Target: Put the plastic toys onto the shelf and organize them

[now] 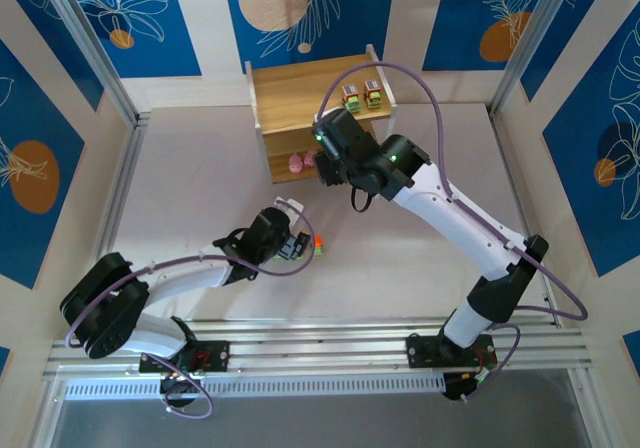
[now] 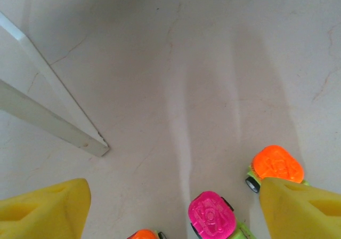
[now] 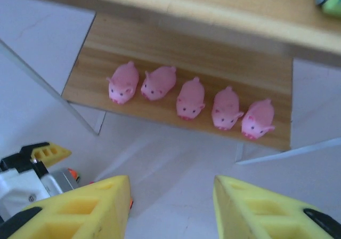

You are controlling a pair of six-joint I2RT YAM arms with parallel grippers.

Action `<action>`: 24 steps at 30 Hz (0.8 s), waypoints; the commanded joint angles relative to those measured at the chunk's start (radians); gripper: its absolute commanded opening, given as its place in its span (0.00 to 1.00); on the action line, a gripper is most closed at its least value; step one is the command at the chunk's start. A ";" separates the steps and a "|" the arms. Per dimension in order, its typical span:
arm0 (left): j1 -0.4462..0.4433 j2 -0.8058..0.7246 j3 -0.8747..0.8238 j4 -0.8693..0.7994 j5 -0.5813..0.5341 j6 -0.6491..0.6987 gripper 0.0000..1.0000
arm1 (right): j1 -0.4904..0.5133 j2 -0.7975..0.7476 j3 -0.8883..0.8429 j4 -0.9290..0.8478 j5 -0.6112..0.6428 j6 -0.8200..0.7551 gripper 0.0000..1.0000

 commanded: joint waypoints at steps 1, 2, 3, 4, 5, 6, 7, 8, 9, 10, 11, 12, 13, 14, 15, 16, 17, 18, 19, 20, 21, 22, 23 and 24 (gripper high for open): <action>0.024 -0.010 0.024 -0.034 -0.018 -0.035 0.82 | 0.013 -0.040 -0.083 0.070 -0.009 0.077 0.45; 0.029 -0.011 0.022 -0.037 -0.017 -0.040 0.82 | 0.017 -0.045 -0.113 0.083 -0.016 0.088 0.45; 0.034 -0.013 0.019 -0.037 -0.016 -0.044 0.82 | 0.019 -0.048 -0.138 0.097 -0.023 0.097 0.45; 0.037 -0.016 0.018 -0.037 -0.015 -0.046 0.82 | 0.022 -0.051 -0.157 0.105 -0.027 0.108 0.45; 0.042 -0.017 0.016 -0.038 -0.016 -0.049 0.82 | 0.024 -0.053 -0.180 0.115 -0.033 0.120 0.45; 0.046 -0.018 0.016 -0.040 -0.014 -0.054 0.82 | 0.026 -0.053 -0.201 0.124 -0.039 0.127 0.45; 0.052 -0.018 0.015 -0.043 -0.017 -0.058 0.82 | 0.031 -0.053 -0.218 0.128 -0.039 0.137 0.45; 0.055 -0.016 0.015 -0.046 -0.017 -0.064 0.82 | 0.032 -0.053 -0.237 0.136 -0.041 0.149 0.45; 0.062 -0.016 0.014 -0.050 -0.019 -0.071 0.82 | 0.034 -0.052 -0.254 0.144 -0.044 0.160 0.45; 0.066 -0.016 0.014 -0.052 -0.021 -0.076 0.82 | 0.036 -0.053 -0.271 0.151 -0.047 0.169 0.45; 0.073 -0.016 0.013 -0.055 -0.024 -0.086 0.82 | 0.037 -0.053 -0.291 0.161 -0.053 0.179 0.45; 0.079 -0.016 0.011 -0.057 -0.024 -0.093 0.82 | 0.038 -0.052 -0.308 0.169 -0.062 0.188 0.45; 0.084 -0.017 0.010 -0.058 -0.023 -0.098 0.81 | 0.038 -0.051 -0.321 0.175 -0.065 0.196 0.45; 0.090 -0.018 0.008 -0.060 -0.021 -0.103 0.82 | 0.041 -0.049 -0.334 0.180 -0.069 0.205 0.47; 0.096 -0.019 0.007 -0.060 -0.018 -0.109 0.82 | 0.043 -0.048 -0.348 0.188 -0.073 0.215 0.49; 0.100 -0.018 0.005 -0.060 -0.017 -0.112 0.82 | 0.045 -0.046 -0.358 0.195 -0.077 0.220 0.49; 0.104 -0.019 0.005 -0.061 -0.014 -0.118 0.81 | 0.047 -0.043 -0.368 0.199 -0.079 0.230 0.50; 0.109 -0.018 0.004 -0.061 -0.011 -0.121 0.82 | 0.049 -0.041 -0.380 0.204 -0.081 0.239 0.49; 0.114 -0.017 0.004 -0.062 -0.007 -0.127 0.82 | 0.050 -0.038 -0.389 0.210 -0.085 0.246 0.50; 0.116 -0.016 0.004 -0.063 -0.005 -0.130 0.82 | 0.053 -0.035 -0.401 0.216 -0.090 0.254 0.49; 0.122 -0.014 0.004 -0.065 -0.001 -0.136 0.81 | 0.054 -0.030 -0.413 0.223 -0.093 0.262 0.50; 0.126 -0.014 0.004 -0.065 0.002 -0.140 0.81 | 0.056 -0.026 -0.421 0.227 -0.096 0.269 0.49; 0.129 -0.014 0.002 -0.066 0.005 -0.144 0.81 | 0.059 -0.021 -0.430 0.231 -0.097 0.276 0.49; 0.132 -0.015 0.001 -0.067 0.006 -0.147 0.81 | 0.062 -0.016 -0.437 0.235 -0.100 0.283 0.49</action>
